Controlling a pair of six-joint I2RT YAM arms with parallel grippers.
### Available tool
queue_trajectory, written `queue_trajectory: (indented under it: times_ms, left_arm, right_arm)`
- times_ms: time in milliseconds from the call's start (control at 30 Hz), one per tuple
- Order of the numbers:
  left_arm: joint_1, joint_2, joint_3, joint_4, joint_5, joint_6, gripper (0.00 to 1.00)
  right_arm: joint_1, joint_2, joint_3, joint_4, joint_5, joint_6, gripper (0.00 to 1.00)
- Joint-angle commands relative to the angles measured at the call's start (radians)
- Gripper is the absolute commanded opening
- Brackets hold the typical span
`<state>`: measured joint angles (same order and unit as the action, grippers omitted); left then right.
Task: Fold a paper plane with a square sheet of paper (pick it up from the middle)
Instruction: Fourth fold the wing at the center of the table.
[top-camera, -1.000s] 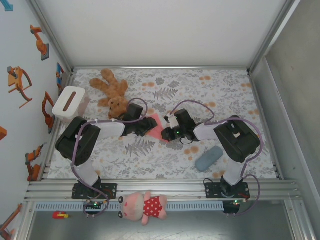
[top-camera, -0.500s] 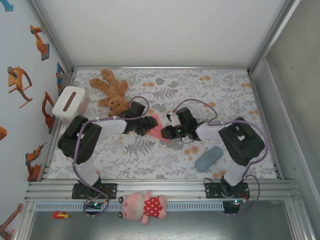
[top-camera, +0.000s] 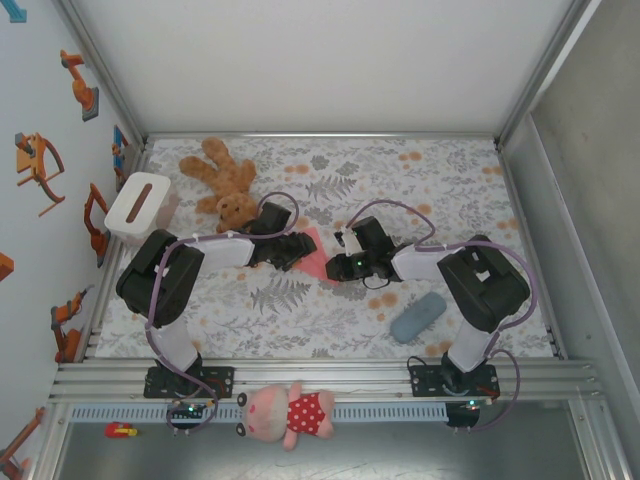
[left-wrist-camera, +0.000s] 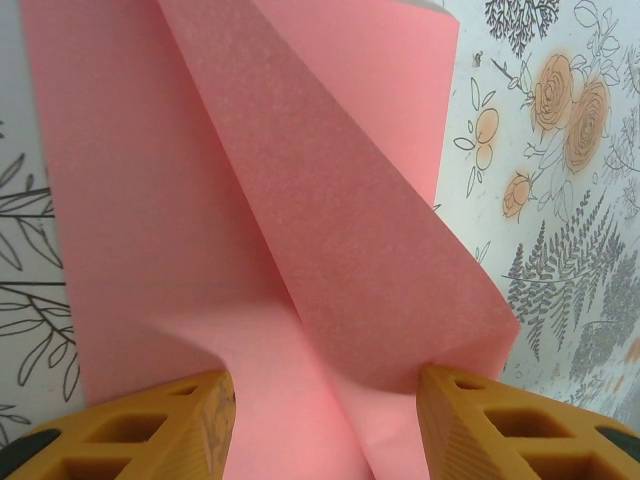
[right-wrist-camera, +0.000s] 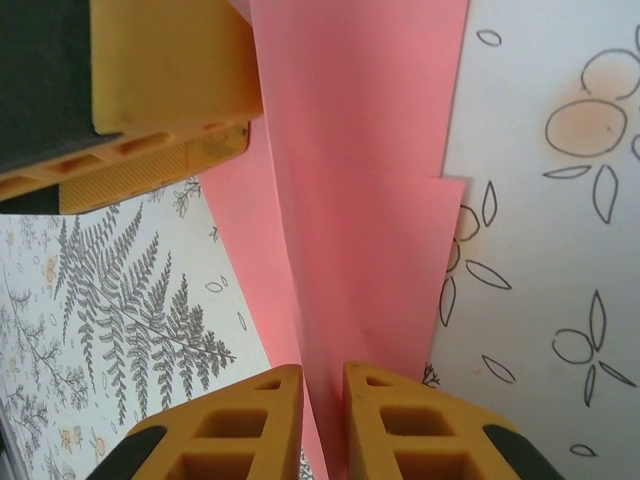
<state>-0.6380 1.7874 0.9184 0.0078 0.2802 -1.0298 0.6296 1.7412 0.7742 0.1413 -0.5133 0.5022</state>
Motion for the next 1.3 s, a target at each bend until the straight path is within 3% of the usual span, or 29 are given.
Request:
queue_trajectory:
  times_ms: [0, 733, 1267]
  left_arm:
    - [-0.006, 0.044, -0.009, -0.094, -0.022, 0.028, 0.52]
    - [-0.008, 0.086, 0.035, -0.168, 0.025, 0.057, 0.51]
    - [-0.007, 0.127, 0.090, -0.284, 0.023, 0.083, 0.54]
  right_arm:
    - [-0.005, -0.029, 0.011, -0.038, -0.015, 0.008, 0.17]
    - [-0.005, 0.017, 0.004, -0.058, -0.029, -0.003, 0.10]
    - [-0.005, -0.060, -0.005, -0.123, -0.008, 0.001, 0.18]
